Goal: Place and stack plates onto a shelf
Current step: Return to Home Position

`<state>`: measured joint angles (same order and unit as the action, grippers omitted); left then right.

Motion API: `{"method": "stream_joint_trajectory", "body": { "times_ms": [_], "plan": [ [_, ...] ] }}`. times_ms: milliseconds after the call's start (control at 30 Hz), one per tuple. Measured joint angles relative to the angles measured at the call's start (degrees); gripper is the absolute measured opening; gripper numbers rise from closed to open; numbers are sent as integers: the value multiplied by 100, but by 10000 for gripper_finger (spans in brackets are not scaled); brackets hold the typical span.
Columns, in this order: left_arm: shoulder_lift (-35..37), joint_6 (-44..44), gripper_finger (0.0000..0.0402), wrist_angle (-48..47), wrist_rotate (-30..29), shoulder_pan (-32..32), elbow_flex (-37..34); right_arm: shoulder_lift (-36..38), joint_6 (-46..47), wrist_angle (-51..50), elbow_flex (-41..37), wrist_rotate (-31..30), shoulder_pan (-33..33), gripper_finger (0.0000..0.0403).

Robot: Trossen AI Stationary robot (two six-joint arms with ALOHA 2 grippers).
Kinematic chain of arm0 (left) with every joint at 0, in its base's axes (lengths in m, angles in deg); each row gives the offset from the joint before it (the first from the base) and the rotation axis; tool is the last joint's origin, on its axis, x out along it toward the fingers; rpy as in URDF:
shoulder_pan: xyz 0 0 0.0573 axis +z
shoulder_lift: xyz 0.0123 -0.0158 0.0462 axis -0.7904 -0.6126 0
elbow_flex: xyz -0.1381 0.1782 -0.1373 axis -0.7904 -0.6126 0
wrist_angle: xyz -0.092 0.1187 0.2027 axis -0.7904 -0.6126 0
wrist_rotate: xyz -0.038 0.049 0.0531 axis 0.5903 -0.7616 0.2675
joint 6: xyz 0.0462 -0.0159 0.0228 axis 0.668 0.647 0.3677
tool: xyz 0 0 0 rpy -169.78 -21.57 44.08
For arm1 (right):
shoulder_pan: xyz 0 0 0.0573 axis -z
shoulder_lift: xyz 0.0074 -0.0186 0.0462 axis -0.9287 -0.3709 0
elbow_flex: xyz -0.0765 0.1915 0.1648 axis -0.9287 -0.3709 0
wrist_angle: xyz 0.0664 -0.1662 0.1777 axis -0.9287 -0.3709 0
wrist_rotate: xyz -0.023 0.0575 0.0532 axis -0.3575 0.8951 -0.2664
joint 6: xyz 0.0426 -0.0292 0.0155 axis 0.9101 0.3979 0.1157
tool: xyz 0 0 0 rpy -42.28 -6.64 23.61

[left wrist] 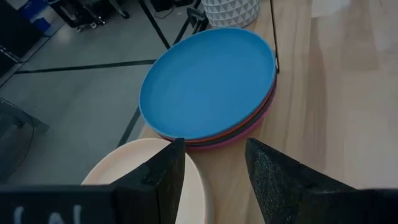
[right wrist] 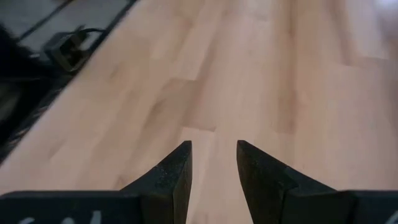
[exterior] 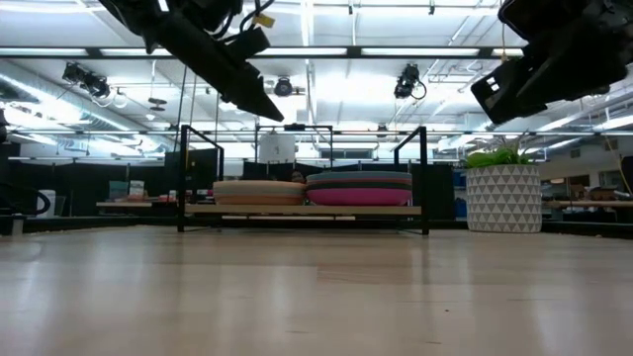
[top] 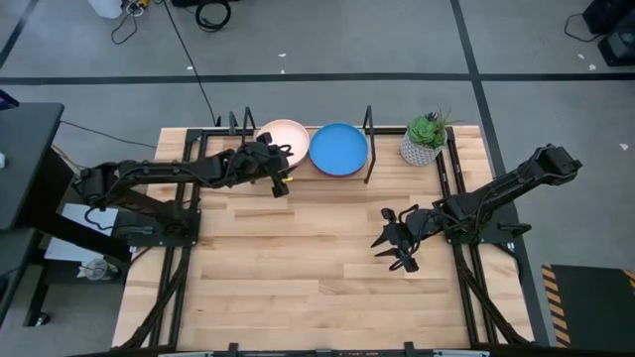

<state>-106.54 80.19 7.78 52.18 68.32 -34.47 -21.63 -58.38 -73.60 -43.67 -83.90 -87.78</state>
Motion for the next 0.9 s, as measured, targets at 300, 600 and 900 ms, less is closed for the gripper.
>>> {"method": "stream_joint_trajectory", "body": {
  "times_ms": [300,600,900],
  "plan": [
    [1161,-50,161,206,709,113,-367,652,153,-259,0,-457,0,128],
    [2730,-478,131,563,834,169,-1711,2185,-188,-481,-131,-580,194,115],
    [4158,-945,125,689,828,163,-2565,3321,-197,-503,-727,-939,355,114]
  ]
}}
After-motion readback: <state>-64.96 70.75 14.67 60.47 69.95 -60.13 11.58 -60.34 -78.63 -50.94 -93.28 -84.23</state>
